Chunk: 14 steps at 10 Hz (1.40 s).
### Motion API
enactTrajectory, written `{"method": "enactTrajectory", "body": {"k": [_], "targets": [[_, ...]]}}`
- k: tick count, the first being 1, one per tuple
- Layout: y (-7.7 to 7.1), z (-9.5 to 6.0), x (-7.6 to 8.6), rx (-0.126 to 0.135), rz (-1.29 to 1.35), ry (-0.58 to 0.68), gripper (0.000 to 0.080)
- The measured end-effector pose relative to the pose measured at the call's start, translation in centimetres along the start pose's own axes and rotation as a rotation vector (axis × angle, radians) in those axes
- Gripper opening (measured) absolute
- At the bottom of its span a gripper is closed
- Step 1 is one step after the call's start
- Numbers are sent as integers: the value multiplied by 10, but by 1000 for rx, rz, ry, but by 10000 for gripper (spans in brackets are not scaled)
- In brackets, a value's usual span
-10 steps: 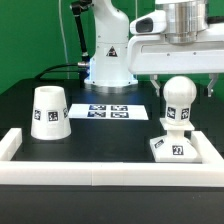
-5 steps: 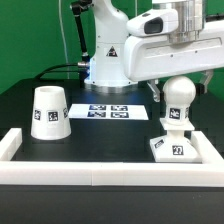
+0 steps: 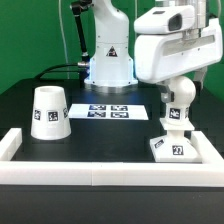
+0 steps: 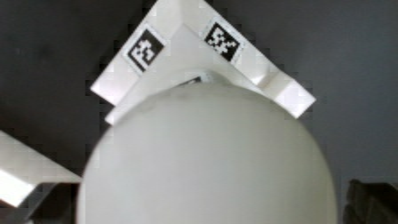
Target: Assemble lamp
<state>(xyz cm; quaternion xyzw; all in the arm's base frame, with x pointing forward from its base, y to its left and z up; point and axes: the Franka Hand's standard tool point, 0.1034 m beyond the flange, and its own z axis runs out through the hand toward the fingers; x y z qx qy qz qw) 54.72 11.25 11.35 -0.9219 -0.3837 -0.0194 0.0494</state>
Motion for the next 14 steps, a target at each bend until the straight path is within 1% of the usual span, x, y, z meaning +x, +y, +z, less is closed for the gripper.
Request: {"method": "enactTrajectory", "body": {"k": [3, 5, 6, 10, 11, 12, 13, 14], "targets": [[0, 3, -1, -2, -362, -11, 698], [1, 3, -1, -13, -543, -24, 698], [3, 3, -1, -22, -625, -35, 698], [9, 3, -7, -40, -834, -72, 698], [8, 4, -7, -40, -825, -72, 698], [8, 5, -8, -38, -809, -73, 671], [9, 5, -8, -39, -808, -73, 671], [9, 5, -8, -39, -801, -72, 576]]}}
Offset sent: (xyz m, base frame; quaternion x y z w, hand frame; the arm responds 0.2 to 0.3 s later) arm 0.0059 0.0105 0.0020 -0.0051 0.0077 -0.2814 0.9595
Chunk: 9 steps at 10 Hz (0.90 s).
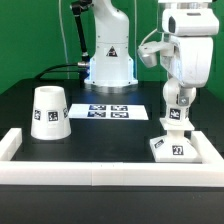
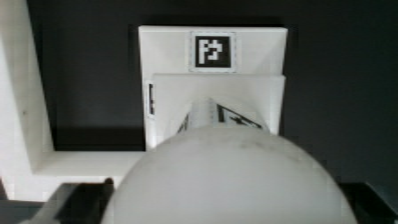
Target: Assemble lamp
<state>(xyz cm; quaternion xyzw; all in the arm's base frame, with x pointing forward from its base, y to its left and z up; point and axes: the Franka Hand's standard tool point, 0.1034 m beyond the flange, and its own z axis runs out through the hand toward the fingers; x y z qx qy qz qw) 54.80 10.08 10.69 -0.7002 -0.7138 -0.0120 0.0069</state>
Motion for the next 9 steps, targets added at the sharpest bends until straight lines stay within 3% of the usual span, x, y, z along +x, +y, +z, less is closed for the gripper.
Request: {"method": "enactTrajectory", "body": {"k": [3, 9], "targets": [[1, 0, -5, 0, 72, 3, 576], [0, -1, -4, 14, 734, -3, 577]]}}
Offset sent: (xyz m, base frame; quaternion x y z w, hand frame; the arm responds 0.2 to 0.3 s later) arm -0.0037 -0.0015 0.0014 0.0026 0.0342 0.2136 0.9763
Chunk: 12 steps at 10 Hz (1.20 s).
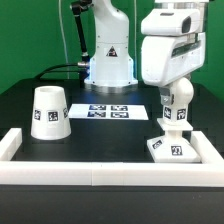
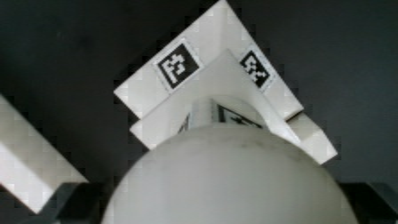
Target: Assemble lamp
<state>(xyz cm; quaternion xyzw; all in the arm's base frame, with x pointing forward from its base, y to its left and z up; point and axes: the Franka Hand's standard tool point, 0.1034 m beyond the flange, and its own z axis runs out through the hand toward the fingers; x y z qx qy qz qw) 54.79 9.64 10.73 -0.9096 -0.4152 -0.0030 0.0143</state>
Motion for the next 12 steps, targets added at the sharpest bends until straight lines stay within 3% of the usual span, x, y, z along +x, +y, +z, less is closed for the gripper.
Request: {"method": "enactTrajectory", "body": {"k": [6, 12], "targets": [[-1, 0, 1, 0, 374, 2, 577], [-3, 0, 3, 20, 1029, 7, 577]]}}
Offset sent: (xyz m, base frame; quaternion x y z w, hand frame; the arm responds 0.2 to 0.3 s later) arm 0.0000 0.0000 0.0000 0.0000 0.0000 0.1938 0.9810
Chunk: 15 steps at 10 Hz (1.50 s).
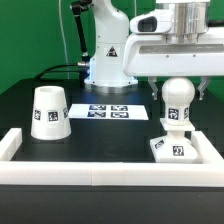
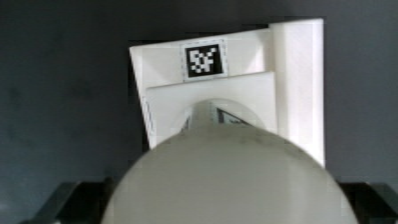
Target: Assemble lamp
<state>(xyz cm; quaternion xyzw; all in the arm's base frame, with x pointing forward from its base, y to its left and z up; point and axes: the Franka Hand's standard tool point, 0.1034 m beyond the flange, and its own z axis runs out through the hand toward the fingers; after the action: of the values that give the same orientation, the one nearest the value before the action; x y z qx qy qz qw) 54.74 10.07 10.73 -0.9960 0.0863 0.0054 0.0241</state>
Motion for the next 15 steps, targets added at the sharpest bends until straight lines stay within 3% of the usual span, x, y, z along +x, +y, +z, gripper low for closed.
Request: {"method": "enactTrajectory", "body": {"k": [5, 11, 15], "targets": [[-2, 0, -1, 13, 288, -7, 577], [-6, 0, 0, 87, 979, -90, 578], [-8, -1, 0, 93, 1201, -110, 578]]}}
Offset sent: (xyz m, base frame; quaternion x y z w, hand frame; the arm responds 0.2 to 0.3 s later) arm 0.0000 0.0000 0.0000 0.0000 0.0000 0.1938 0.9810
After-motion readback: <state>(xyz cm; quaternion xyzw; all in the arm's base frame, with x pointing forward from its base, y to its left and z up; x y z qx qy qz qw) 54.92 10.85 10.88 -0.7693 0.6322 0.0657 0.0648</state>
